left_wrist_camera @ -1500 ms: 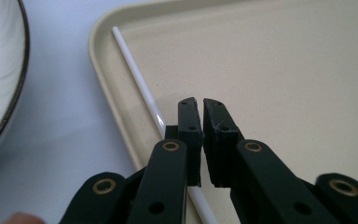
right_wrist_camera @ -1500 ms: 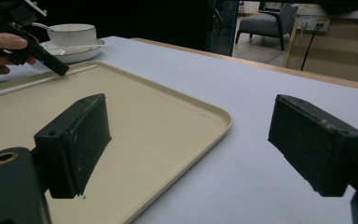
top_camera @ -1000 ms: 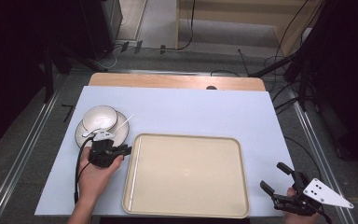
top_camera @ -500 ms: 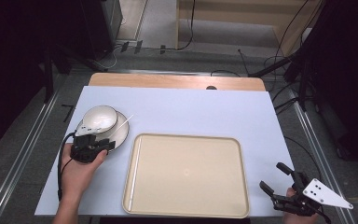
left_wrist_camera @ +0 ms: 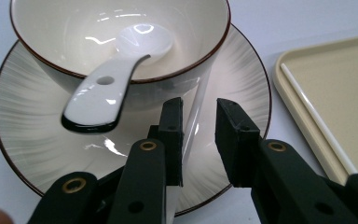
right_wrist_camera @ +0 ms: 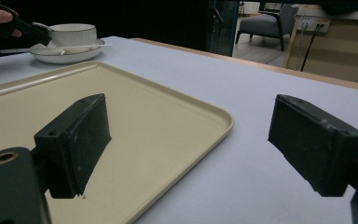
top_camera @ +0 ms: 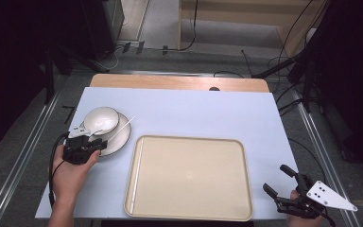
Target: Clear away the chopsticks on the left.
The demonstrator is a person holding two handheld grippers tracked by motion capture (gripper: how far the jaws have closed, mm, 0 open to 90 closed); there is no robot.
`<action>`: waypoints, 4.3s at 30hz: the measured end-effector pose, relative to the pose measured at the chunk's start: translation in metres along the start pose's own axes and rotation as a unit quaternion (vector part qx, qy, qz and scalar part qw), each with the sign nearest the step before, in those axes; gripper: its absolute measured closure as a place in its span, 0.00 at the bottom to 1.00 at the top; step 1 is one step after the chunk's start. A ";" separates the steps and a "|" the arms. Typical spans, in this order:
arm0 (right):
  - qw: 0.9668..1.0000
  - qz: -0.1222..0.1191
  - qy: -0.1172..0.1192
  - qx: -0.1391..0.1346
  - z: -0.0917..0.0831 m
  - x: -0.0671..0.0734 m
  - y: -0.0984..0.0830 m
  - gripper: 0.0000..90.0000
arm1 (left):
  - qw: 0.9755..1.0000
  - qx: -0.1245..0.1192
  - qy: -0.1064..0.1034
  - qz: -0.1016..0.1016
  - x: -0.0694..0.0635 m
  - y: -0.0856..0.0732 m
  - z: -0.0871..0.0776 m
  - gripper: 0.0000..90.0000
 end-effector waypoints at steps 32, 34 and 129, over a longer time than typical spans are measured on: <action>1.000 0.001 0.000 0.002 0.001 0.000 -0.001 0.14 | 0.996 0.039 -0.077 -0.015 -0.042 -0.007 -0.003 0.94; 1.000 0.000 0.000 0.001 0.000 0.000 0.000 0.14 | 0.995 0.041 -0.085 -0.011 -0.051 -0.008 -0.004 0.94; 1.000 0.001 0.004 -0.005 0.000 -0.001 0.002 0.14 | 0.979 0.078 -0.188 -0.026 -0.218 -0.021 0.051 1.00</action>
Point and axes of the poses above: each handheld gripper's, and its own axes: z roughly forward along the jaws, y roughly out of its top, x roughly to its left, the point moved 10 cm from there along z, roughly forward along the jaws, and after that the axes turned 15 degrees about -x, right-handed, at the moved point
